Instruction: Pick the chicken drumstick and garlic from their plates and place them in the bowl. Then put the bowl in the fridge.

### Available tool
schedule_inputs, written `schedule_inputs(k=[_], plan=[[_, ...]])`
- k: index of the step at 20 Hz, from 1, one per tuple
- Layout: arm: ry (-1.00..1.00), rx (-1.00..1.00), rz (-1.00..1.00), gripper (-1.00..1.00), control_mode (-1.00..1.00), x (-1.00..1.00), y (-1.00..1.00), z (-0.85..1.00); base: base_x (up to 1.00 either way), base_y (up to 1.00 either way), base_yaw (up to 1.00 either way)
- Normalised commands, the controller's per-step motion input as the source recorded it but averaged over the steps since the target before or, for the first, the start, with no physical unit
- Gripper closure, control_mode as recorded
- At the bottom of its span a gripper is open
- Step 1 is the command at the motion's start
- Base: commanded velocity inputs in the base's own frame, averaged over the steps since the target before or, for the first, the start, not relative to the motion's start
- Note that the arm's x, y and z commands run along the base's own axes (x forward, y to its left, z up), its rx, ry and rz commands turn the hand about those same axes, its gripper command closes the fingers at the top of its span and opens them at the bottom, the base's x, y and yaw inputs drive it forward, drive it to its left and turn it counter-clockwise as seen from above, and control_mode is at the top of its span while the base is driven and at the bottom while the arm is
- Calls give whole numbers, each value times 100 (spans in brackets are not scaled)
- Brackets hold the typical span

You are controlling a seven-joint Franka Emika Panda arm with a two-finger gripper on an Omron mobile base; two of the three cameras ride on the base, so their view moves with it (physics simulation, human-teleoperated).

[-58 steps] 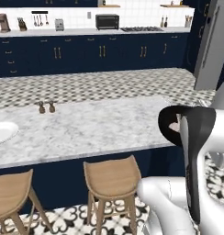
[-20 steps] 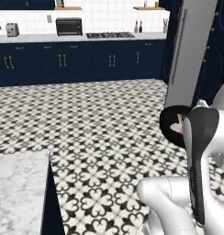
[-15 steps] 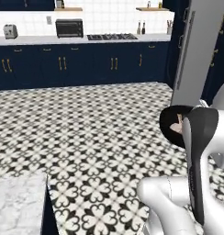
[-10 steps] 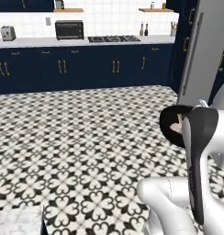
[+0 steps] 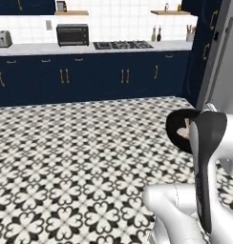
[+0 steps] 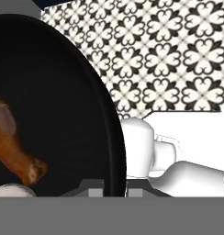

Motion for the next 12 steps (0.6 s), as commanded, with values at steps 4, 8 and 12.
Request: schedule_inputs(k=[4, 8, 12], plan=[[0, 0, 0, 100, 100, 0, 0, 0, 100, -7, -3], [0, 0, 0, 100, 100, 0, 0, 0, 100, -6, -15], [0, 0, 0, 100, 100, 0, 0, 0, 100, 0, -15]])
